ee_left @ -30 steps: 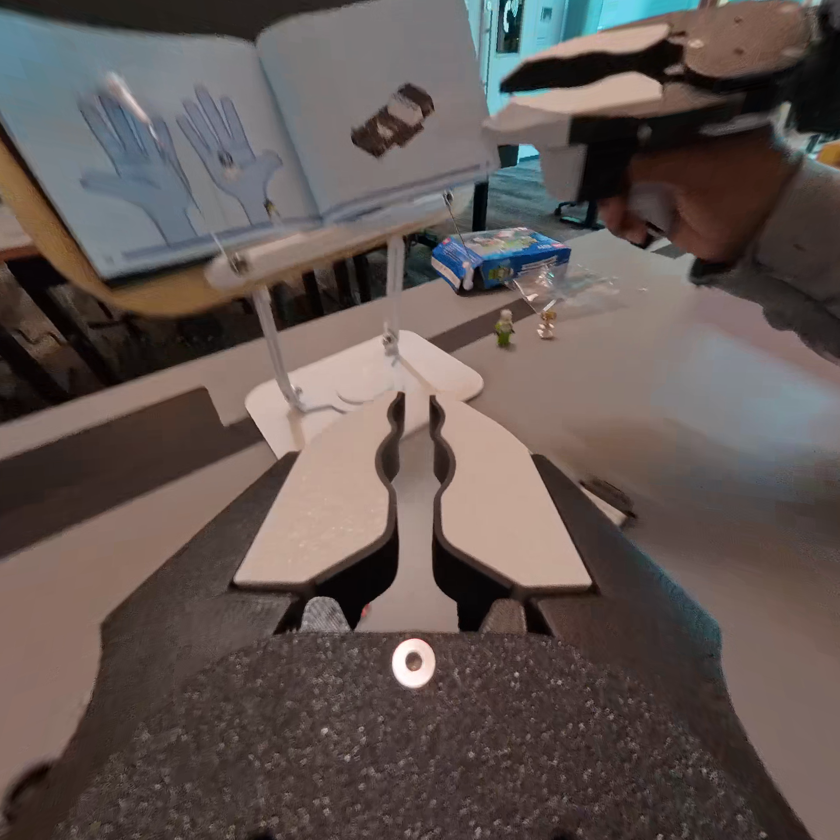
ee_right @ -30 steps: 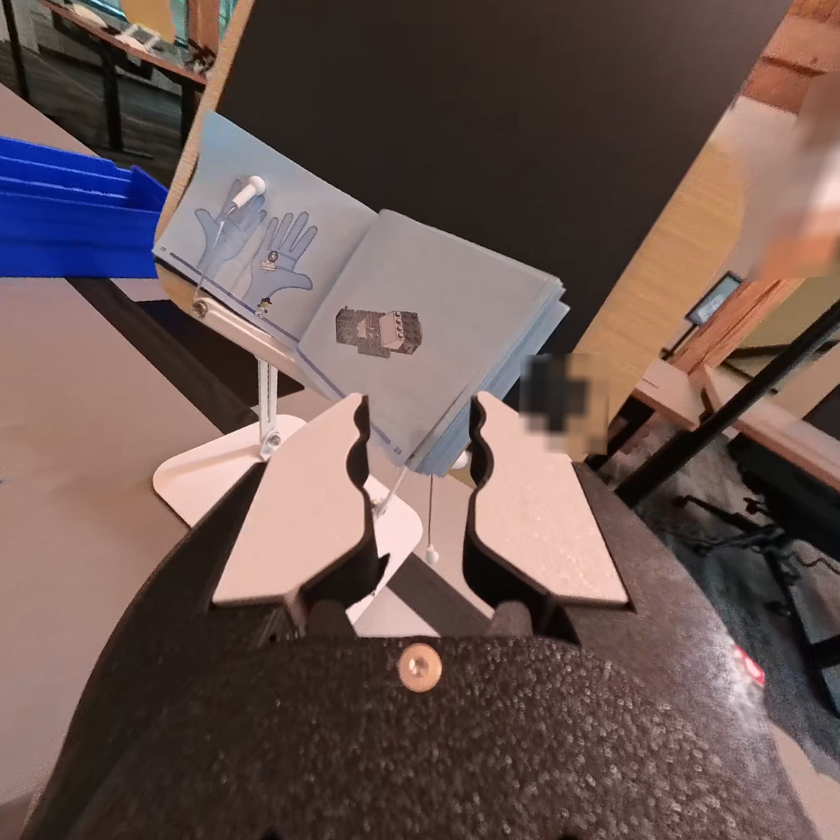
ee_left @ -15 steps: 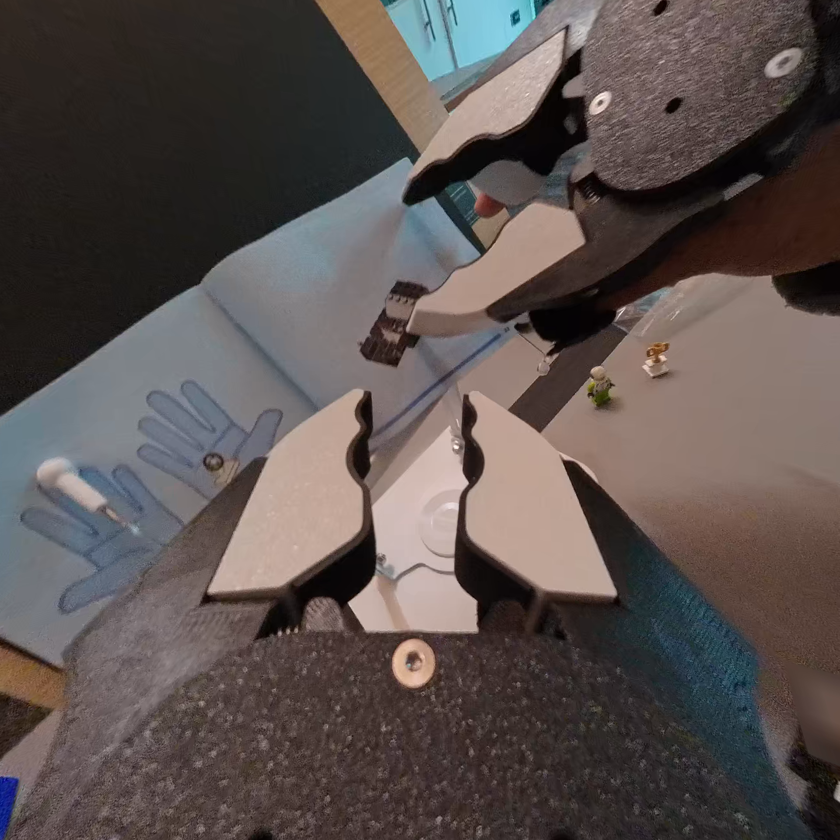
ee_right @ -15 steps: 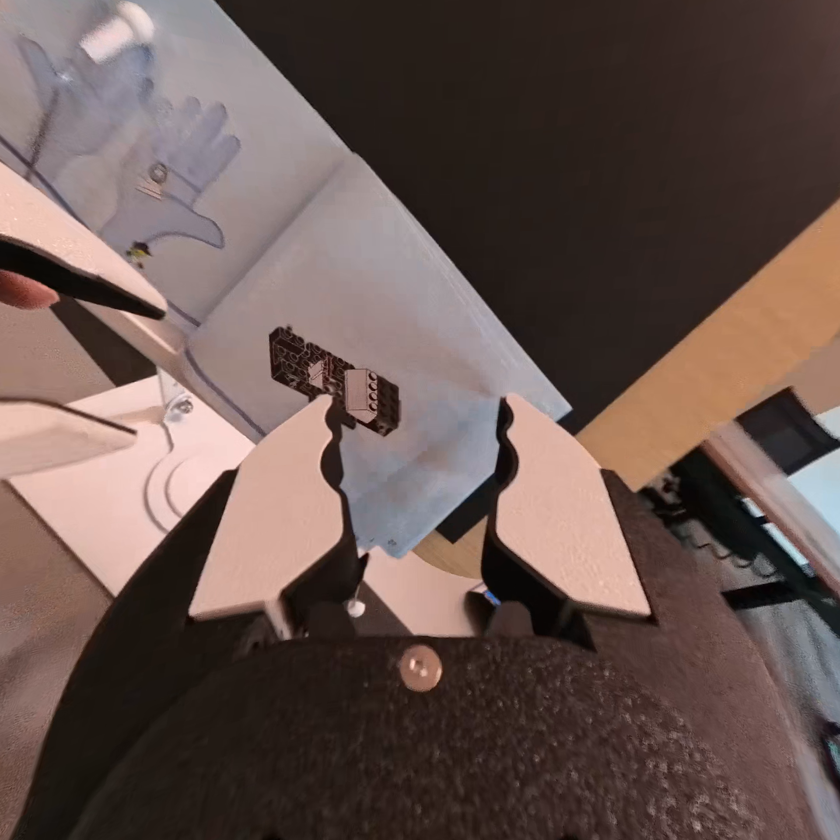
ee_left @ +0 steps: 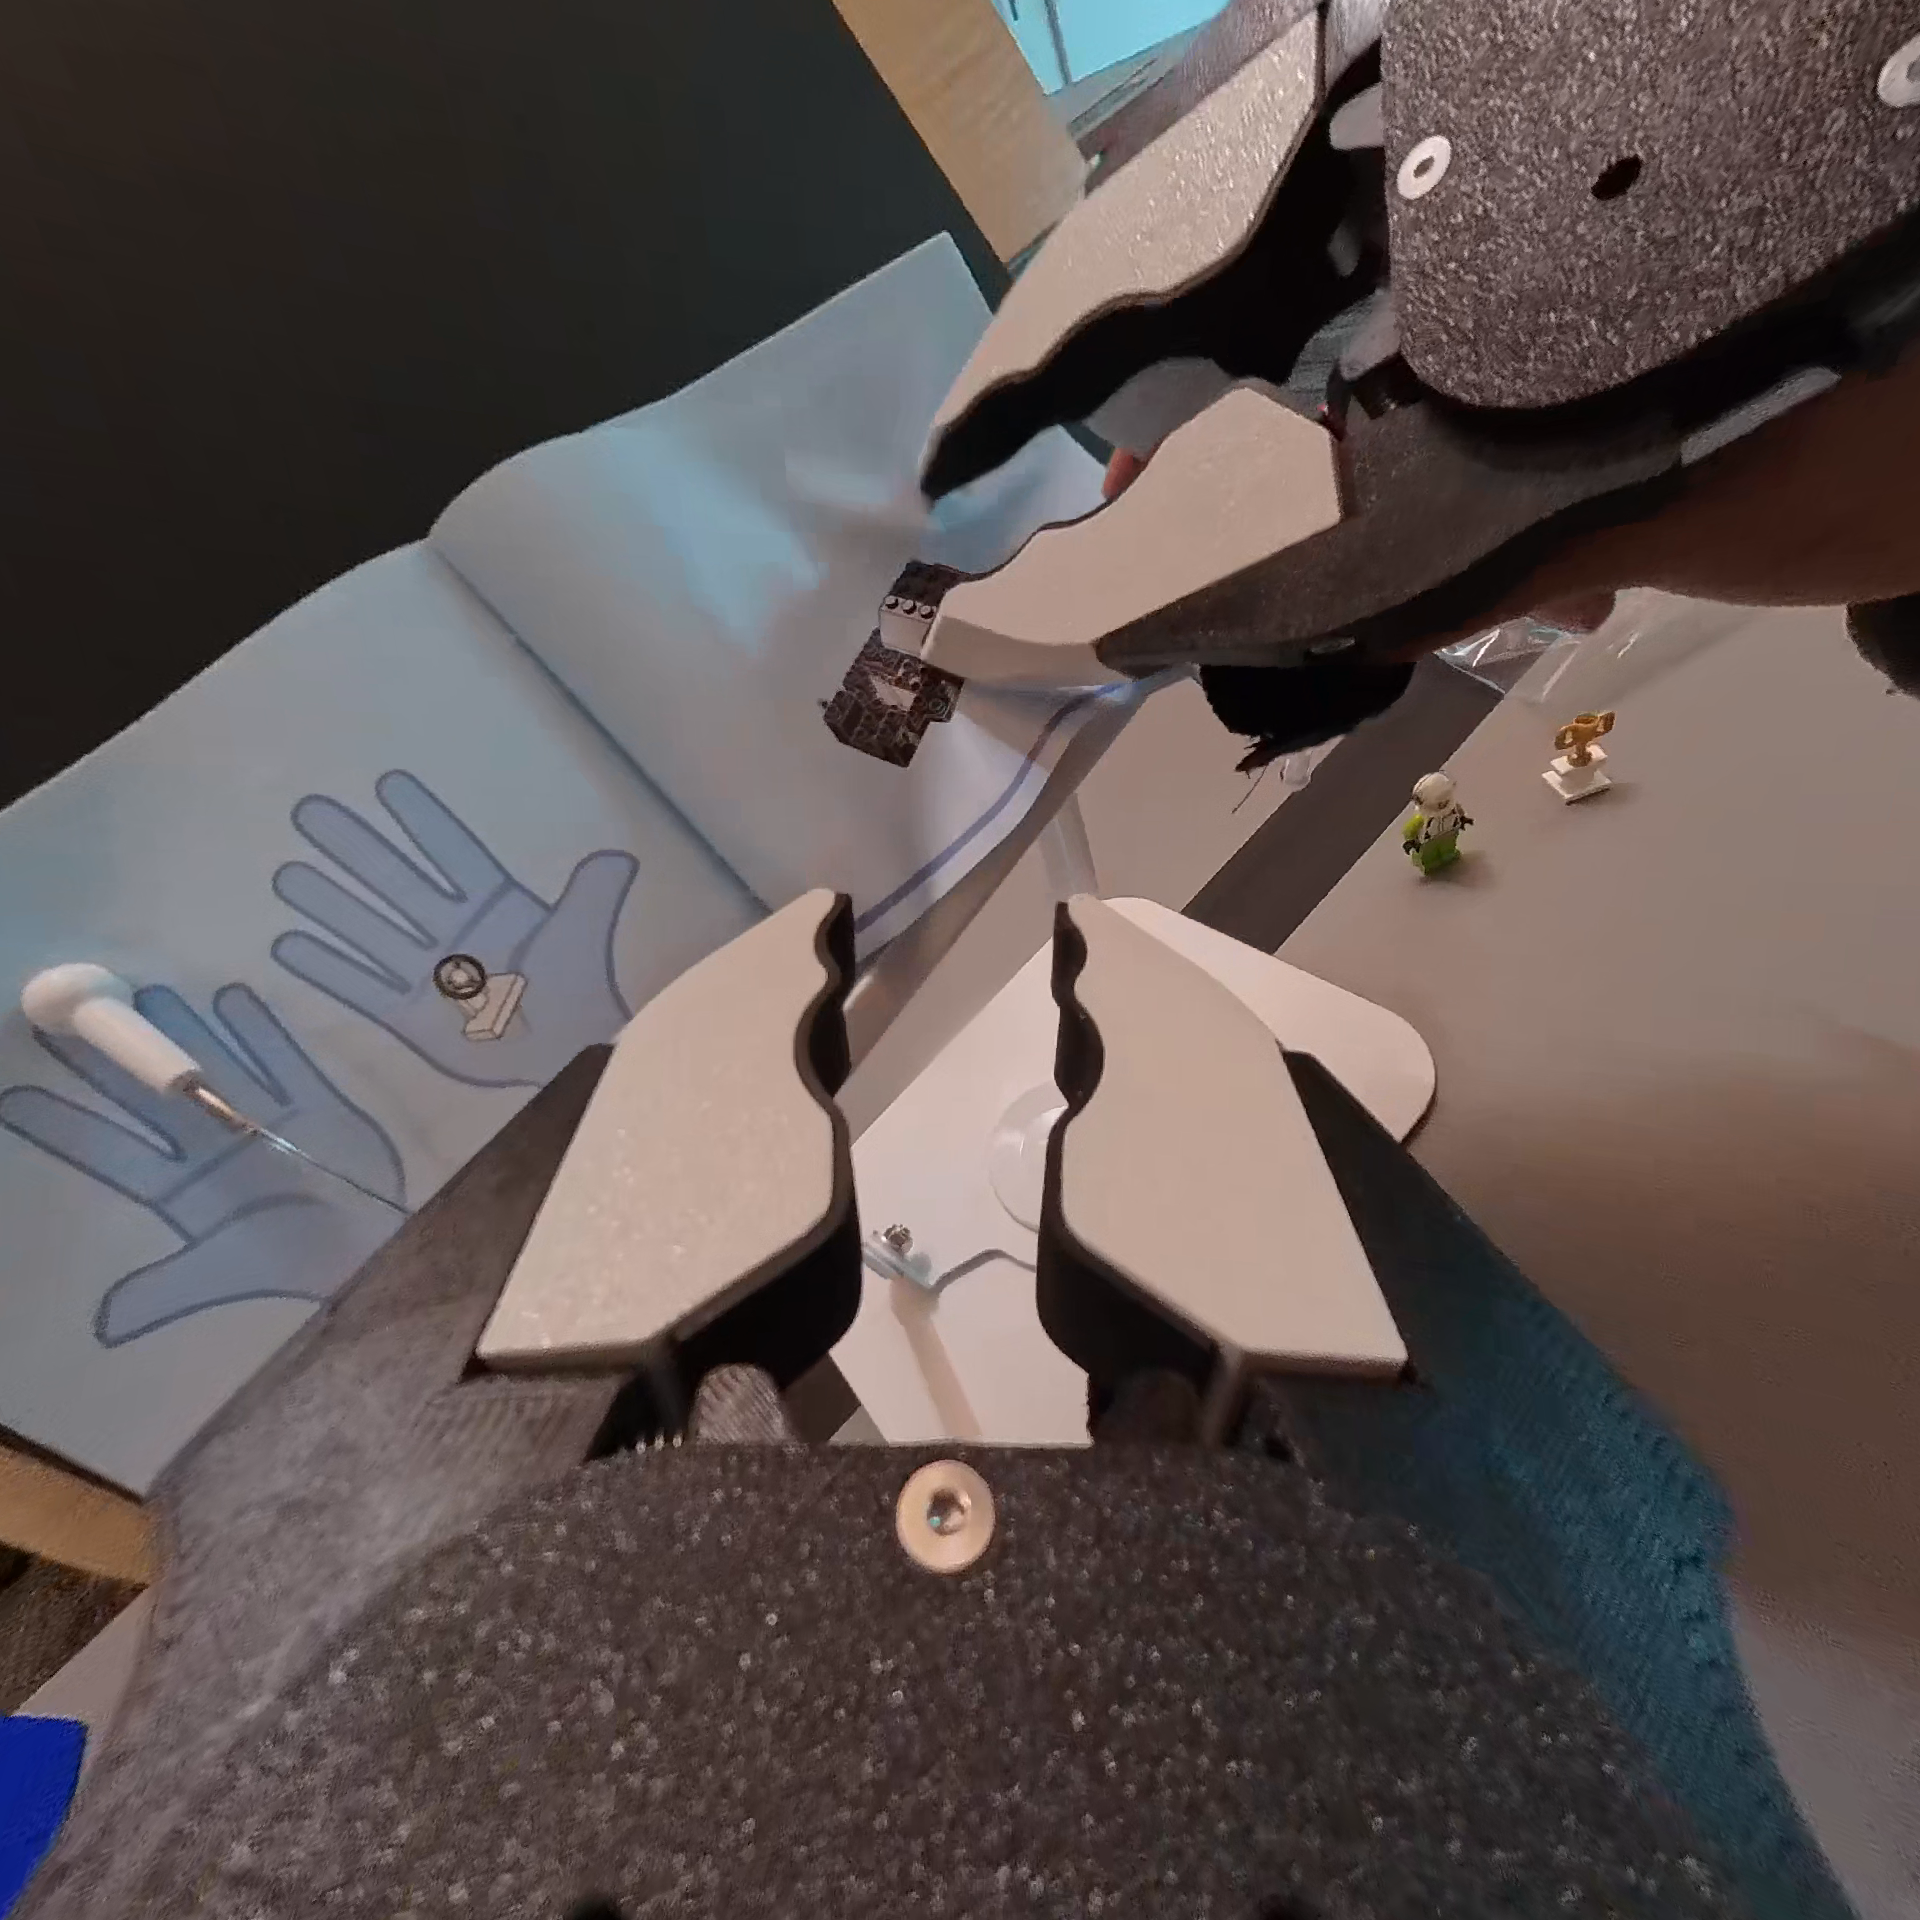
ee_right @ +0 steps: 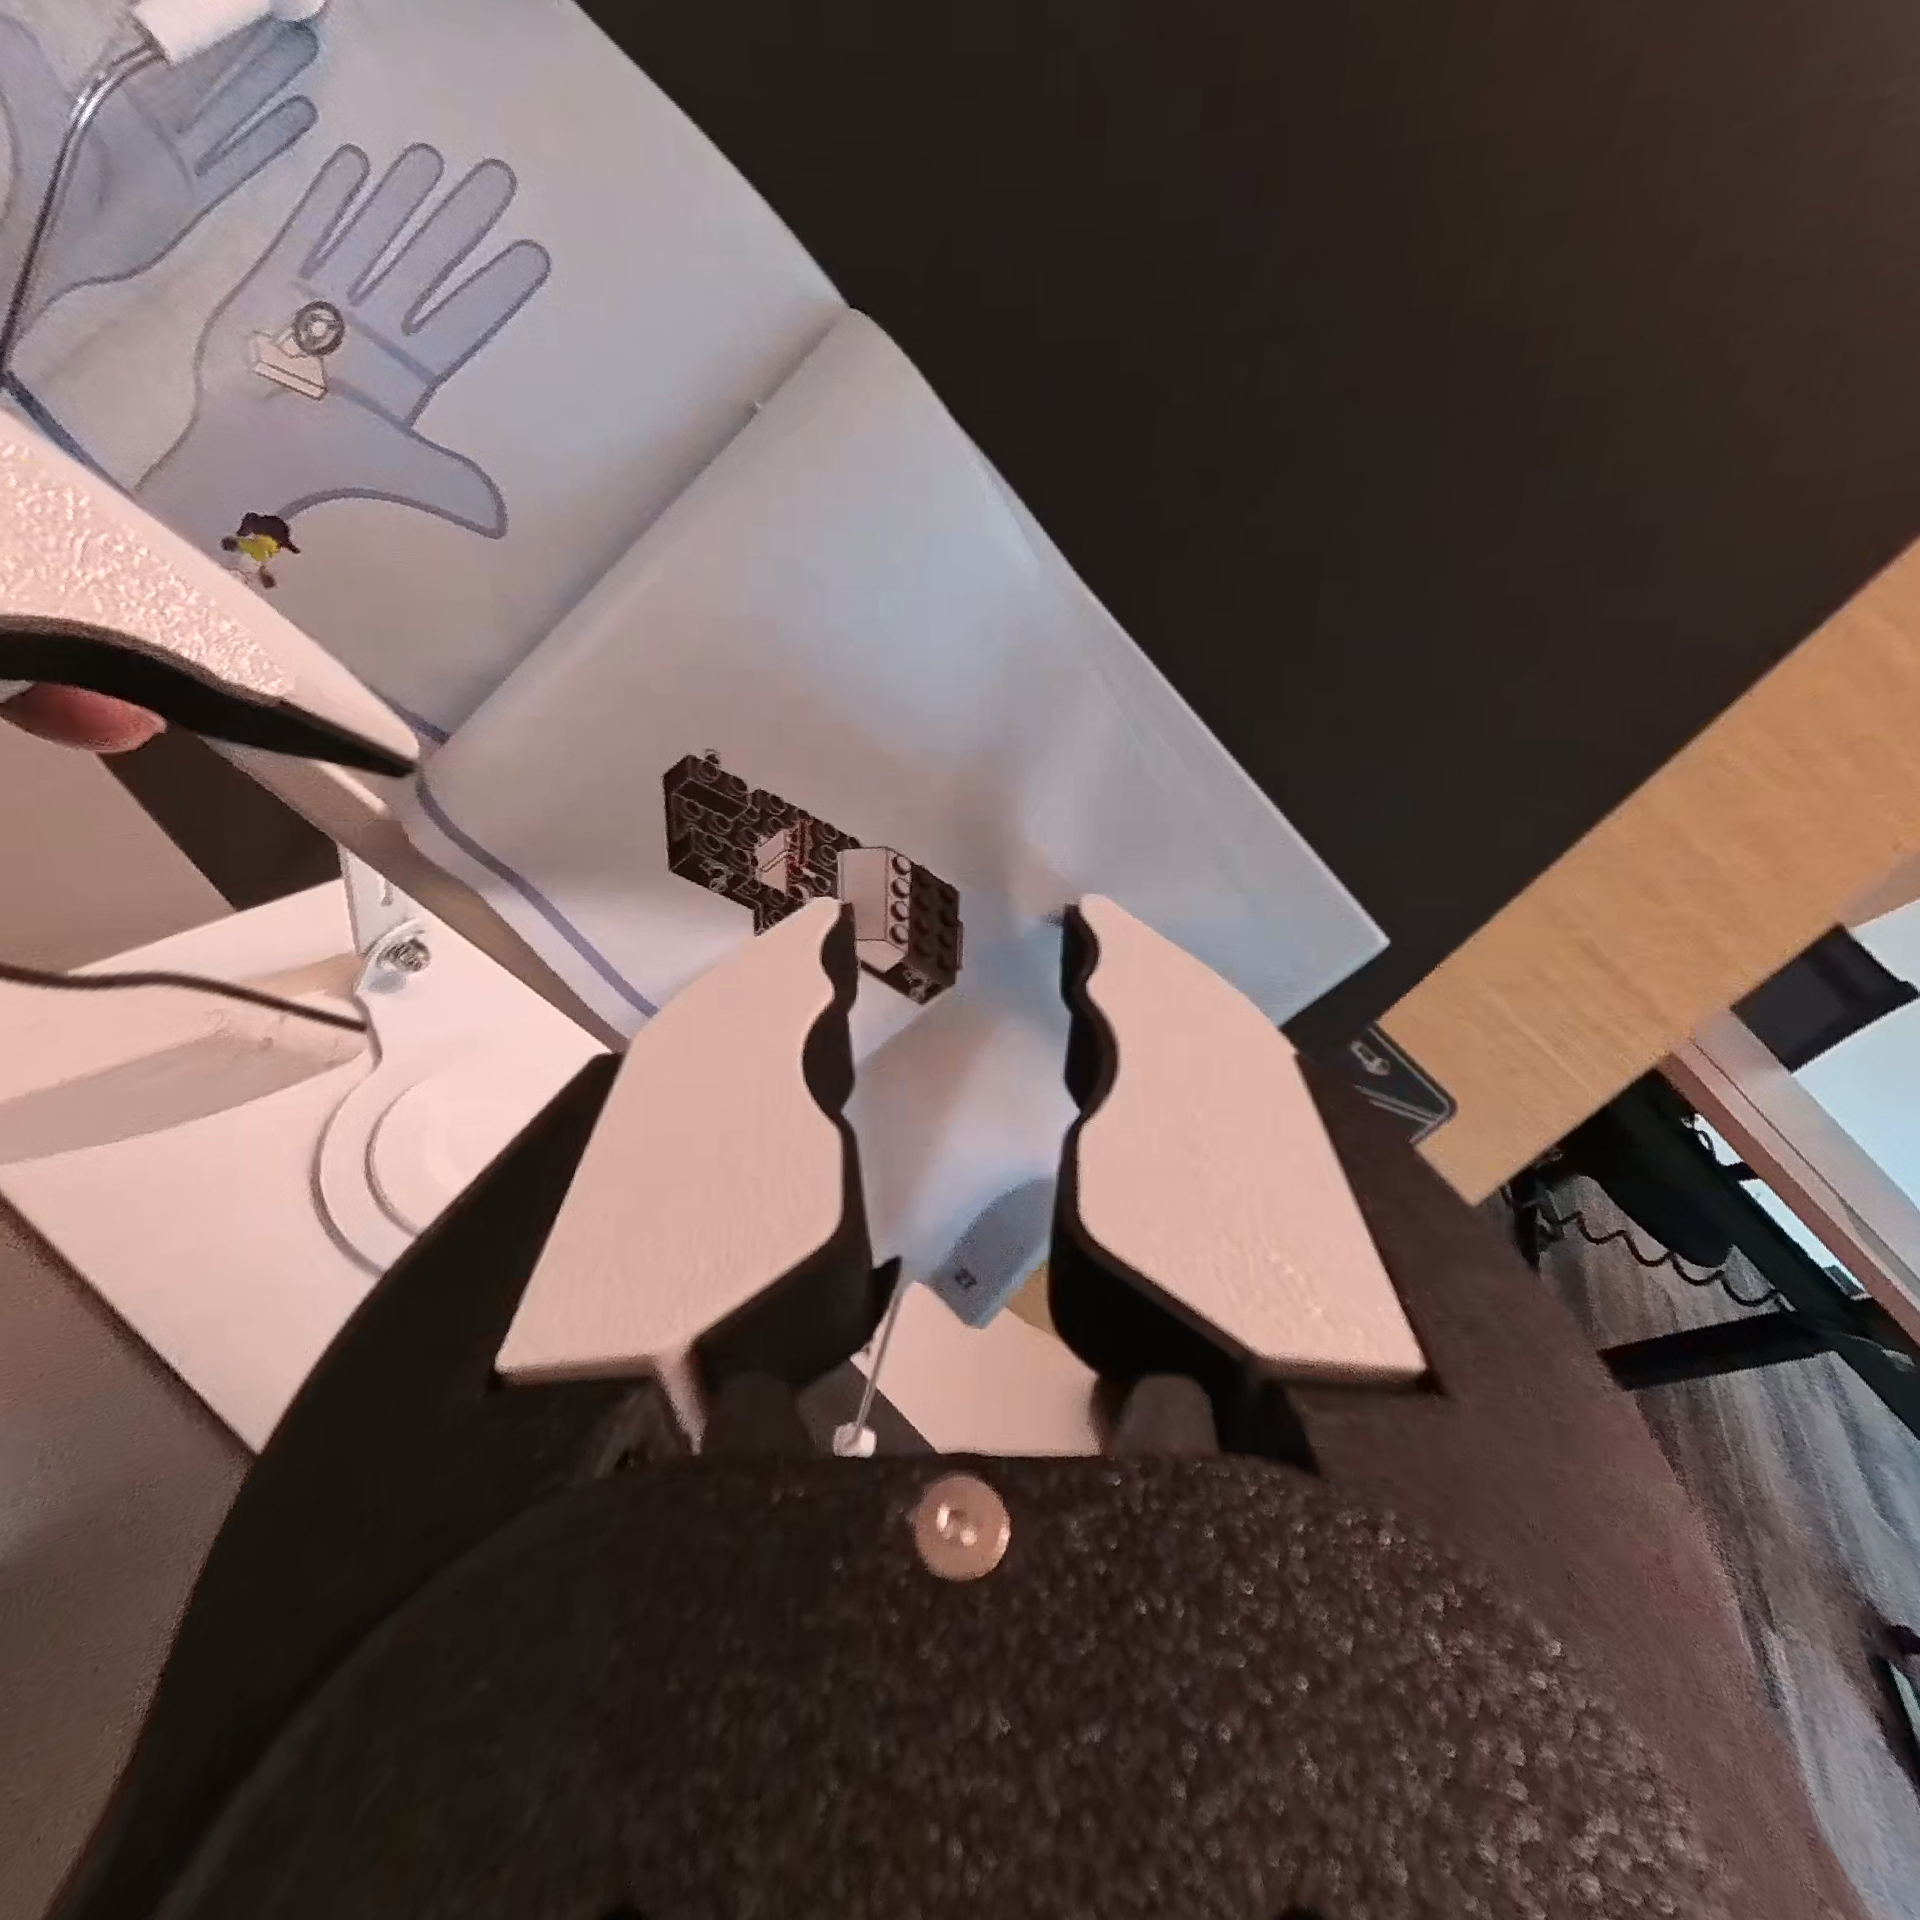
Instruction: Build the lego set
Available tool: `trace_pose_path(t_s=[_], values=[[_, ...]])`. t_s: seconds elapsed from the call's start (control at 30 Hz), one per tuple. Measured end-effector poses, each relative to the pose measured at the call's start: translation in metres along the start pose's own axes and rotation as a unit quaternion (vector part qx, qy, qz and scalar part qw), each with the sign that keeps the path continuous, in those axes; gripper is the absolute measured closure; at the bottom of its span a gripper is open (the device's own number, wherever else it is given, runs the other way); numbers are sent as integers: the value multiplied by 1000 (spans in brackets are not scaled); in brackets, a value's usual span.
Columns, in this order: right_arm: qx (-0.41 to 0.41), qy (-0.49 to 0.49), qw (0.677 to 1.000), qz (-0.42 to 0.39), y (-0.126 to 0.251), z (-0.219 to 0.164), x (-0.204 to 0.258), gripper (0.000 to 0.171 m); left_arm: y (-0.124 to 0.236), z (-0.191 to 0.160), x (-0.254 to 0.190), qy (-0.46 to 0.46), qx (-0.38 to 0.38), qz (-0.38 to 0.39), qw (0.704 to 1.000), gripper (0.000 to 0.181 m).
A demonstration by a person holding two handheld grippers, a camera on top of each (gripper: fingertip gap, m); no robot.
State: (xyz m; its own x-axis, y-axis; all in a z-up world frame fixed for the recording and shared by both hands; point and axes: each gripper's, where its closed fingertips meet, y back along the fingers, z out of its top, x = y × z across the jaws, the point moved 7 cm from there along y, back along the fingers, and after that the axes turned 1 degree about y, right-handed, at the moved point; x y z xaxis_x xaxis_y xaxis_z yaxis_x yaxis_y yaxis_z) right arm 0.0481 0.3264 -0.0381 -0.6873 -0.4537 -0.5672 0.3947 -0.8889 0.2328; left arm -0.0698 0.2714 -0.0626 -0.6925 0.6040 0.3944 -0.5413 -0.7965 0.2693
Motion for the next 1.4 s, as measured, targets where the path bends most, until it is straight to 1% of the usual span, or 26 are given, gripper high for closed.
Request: trace_pose_path(t_s=[0.03,0.1,0.17,0.27,0.33,0.4,0.43,0.53,0.67,0.77,0.87,1.07,1.27,1.4], values=[[1,4,1000,1,0,0,2,140,0,0,1,0,-1,1,1000,145],[2,14,1000,6,0,1,5,161,0,2,5,-3,-2,4,1000,145],[4,17,1000,18,0,3,8,171,-1,4,7,-13,0,8,1000,144],[-8,-12,999,48,5,7,5,171,-5,3,8,-35,9,17,999,143],[-43,-42,996,68,16,10,-3,168,-6,2,8,-44,13,19,999,143],[-76,-47,991,99,30,9,-11,149,-5,0,8,-46,13,18,999,144],[-88,-36,989,115,36,6,-14,144,-5,-1,9,-47,14,18,999,144],[-102,51,984,137,54,-9,-15,137,-3,-3,9,-53,14,20,998,144],[-77,189,970,131,65,-25,-2,133,-4,-1,8,-68,14,25,997,146],[-52,266,956,108,63,-31,6,131,-9,3,6,-81,14,26,996,147],[-44,316,945,78,59,-32,7,133,-14,7,3,-105,20,31,994,148],[-36,332,940,72,52,-32,-3,148,-15,8,1,-116,20,34,992,149],[-22,370,925,87,45,-35,-8,142,-11,8,4,-112,16,35,993,149],[-34,392,916,80,47,-34,-8,142,-9,8,6,-107,12,35,994,149]])
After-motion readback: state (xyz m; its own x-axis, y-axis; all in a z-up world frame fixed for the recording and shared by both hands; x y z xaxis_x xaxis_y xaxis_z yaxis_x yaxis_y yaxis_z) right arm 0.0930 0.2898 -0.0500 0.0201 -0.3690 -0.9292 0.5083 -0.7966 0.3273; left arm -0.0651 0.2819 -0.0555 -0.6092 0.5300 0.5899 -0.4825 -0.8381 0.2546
